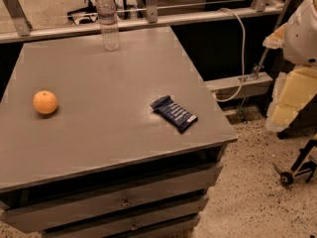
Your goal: Move rxbar blueberry near water bottle
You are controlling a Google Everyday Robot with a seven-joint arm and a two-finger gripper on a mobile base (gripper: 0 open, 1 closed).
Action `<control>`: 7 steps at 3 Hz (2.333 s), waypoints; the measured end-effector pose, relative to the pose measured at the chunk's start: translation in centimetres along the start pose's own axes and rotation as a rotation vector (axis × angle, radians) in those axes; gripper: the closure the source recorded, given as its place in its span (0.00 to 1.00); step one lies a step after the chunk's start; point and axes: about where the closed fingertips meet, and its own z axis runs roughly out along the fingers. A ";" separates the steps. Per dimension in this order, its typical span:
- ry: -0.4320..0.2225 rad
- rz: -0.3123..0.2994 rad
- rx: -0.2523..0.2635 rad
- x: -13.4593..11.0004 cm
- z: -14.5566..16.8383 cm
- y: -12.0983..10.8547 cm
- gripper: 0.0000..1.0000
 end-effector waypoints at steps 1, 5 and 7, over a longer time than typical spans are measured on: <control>0.000 0.000 0.000 0.0 0.0 0.0 0.00; -0.137 0.225 -0.122 -7.1 13.2 -0.4 0.00; -0.235 0.265 -0.127 -11.3 16.6 0.0 0.00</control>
Offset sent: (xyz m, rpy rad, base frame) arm 0.0404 0.0260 -0.0618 0.0918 0.0543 -0.0470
